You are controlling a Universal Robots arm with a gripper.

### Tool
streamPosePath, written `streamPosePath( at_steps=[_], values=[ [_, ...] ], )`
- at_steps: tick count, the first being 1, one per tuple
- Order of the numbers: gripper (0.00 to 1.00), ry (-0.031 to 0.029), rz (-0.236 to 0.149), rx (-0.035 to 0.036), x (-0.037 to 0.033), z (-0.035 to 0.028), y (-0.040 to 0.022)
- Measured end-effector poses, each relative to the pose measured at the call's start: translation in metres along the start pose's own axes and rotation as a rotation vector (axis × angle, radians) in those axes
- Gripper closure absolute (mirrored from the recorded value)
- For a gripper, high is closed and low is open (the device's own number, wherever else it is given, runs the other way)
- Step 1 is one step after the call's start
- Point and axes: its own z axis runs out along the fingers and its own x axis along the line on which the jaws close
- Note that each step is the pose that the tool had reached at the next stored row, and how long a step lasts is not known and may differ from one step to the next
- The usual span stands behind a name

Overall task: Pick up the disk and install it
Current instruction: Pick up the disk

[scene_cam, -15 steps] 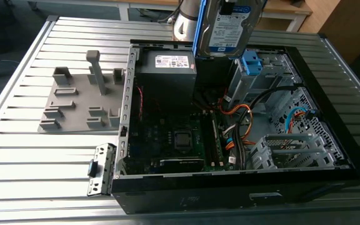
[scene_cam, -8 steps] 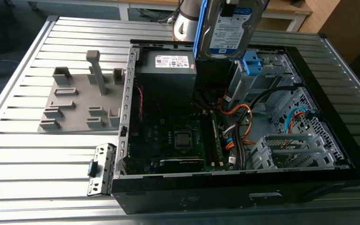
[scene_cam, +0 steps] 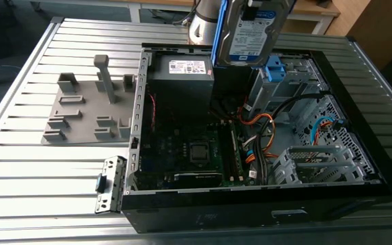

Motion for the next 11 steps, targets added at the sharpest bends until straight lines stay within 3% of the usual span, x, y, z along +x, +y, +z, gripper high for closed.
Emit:
streamPosePath(
  at_steps=[11],
  values=[
    [0.64,0.0012,0.0,-0.0001,0.0087,-0.0001,-0.0011]
  ],
)
